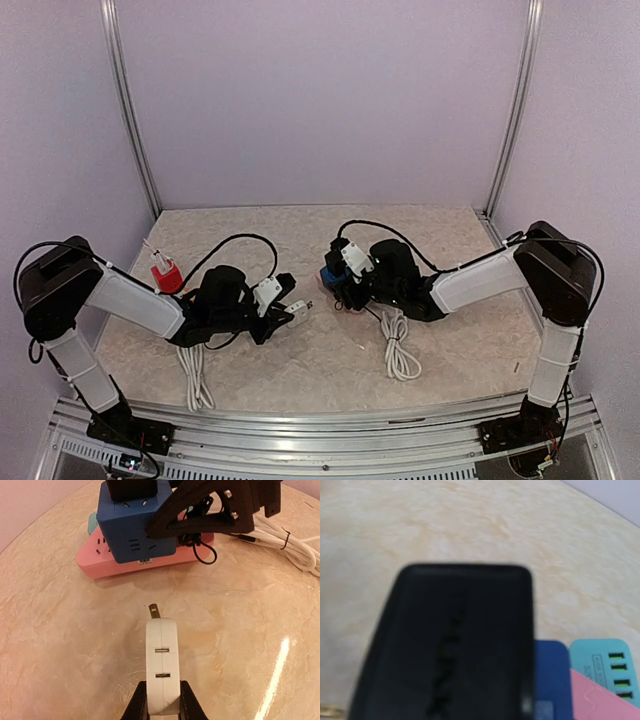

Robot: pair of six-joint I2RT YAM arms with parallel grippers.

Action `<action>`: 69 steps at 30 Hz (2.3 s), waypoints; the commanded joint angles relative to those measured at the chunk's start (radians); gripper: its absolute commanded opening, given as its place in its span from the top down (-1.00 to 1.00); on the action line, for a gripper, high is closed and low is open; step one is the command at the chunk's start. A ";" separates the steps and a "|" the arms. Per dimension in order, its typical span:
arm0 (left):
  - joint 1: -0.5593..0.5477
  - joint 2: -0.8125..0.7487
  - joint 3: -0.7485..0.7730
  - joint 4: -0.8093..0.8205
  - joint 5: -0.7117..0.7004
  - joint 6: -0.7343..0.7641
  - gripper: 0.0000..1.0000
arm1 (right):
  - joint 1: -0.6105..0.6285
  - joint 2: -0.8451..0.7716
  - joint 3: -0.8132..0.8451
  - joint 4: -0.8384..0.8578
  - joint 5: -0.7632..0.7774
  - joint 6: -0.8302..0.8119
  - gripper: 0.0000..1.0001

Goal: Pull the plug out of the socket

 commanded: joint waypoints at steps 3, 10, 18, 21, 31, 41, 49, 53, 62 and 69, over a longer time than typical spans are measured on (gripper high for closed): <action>-0.010 -0.043 -0.053 -0.030 0.000 -0.030 1.00 | -0.016 -0.005 -0.013 -0.022 0.026 0.017 0.88; -0.052 -0.099 -0.045 -0.067 -0.044 -0.025 1.00 | -0.017 -0.009 -0.006 -0.036 0.002 0.030 -0.08; -0.072 -0.215 -0.074 -0.094 -0.053 -0.048 1.00 | -0.002 -0.068 -0.040 -0.003 -0.026 0.034 -0.98; -0.073 -0.255 -0.091 -0.094 -0.051 -0.057 1.00 | 0.006 -0.082 -0.039 -0.006 -0.033 0.032 -0.99; -0.100 -0.411 -0.126 -0.166 -0.048 -0.118 1.00 | 0.055 -0.240 -0.025 -0.081 -0.049 0.020 -0.99; -0.190 -0.649 -0.144 -0.204 0.066 -0.183 1.00 | 0.136 -0.462 -0.079 -0.199 -0.051 0.034 -0.99; -0.216 -0.759 -0.106 -0.285 0.127 -0.252 0.99 | 0.235 -0.662 -0.153 -0.238 -0.053 0.060 -0.99; -0.225 -0.760 -0.067 -0.325 0.127 -0.291 0.99 | 0.257 -0.714 -0.168 -0.234 -0.054 0.074 -0.99; -0.274 -0.717 -0.024 -0.287 0.116 -0.303 1.00 | 0.304 -0.647 -0.134 -0.232 -0.070 0.075 -0.99; -0.283 -0.689 -0.011 -0.264 0.136 -0.300 1.00 | 0.321 -0.611 -0.121 -0.223 -0.068 0.071 -0.99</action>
